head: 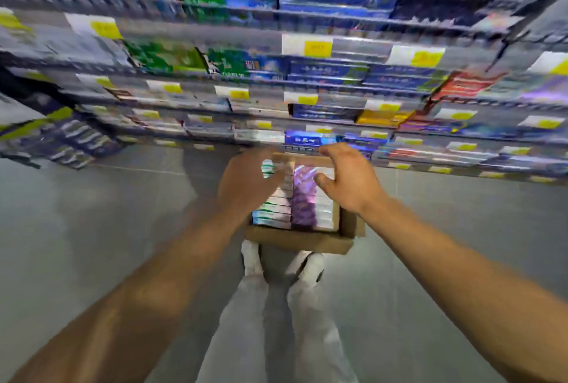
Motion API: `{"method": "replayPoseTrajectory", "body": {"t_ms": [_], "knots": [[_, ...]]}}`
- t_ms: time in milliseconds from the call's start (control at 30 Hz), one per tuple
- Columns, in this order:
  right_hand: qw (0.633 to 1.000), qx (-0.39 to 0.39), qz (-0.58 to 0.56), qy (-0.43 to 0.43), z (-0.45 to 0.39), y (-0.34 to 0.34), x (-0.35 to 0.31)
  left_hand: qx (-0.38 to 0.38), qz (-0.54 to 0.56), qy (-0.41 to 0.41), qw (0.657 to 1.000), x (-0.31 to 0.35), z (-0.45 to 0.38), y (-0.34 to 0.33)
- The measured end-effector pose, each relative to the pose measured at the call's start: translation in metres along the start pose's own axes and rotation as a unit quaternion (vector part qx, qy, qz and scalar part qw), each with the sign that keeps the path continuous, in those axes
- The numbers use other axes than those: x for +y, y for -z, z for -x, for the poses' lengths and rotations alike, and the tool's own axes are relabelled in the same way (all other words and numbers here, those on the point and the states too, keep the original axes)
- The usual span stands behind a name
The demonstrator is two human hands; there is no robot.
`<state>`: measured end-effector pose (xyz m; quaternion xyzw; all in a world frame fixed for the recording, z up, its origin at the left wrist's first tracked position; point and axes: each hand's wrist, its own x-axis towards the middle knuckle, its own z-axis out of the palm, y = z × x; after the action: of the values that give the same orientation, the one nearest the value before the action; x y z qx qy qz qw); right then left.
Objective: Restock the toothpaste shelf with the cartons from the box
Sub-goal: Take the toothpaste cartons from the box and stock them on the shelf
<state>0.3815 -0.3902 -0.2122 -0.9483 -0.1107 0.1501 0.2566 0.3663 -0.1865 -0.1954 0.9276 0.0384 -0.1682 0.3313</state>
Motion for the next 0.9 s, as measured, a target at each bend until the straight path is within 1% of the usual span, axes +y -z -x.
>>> {"method": "replayPoseTrajectory", "body": {"t_ms": [67, 200, 333, 467, 600, 767, 900], "knots": [[1.000, -0.015, -0.012, -0.020, -0.002, -0.037, 0.017, -0.025, -0.018, 0.011, 0.999, -0.036, -0.013, -0.027], [0.994, -0.053, -0.033, -0.090, -0.011, -0.117, 0.054, -0.053, -0.055, 0.061, 0.995, -0.099, -0.035, -0.075], [0.991, -0.072, -0.028, -0.106, -0.025, -0.199, 0.095, -0.084, -0.038, 0.070, 0.993, -0.164, -0.064, -0.132], [0.985, -0.090, -0.033, -0.147, -0.043, -0.286, 0.139, -0.116, -0.039, 0.056, 0.991, -0.228, -0.101, -0.199], [0.991, -0.048, -0.033, -0.119, -0.060, -0.367, 0.178, -0.118, -0.042, 0.061, 0.990, -0.283, -0.136, -0.256], [0.989, -0.071, -0.036, -0.124, -0.098, -0.451, 0.227, -0.128, -0.046, 0.054, 0.989, -0.348, -0.173, -0.332], [0.985, -0.083, -0.058, -0.139, -0.127, -0.505, 0.253, -0.127, -0.084, 0.041, 0.987, -0.388, -0.199, -0.387]]}}
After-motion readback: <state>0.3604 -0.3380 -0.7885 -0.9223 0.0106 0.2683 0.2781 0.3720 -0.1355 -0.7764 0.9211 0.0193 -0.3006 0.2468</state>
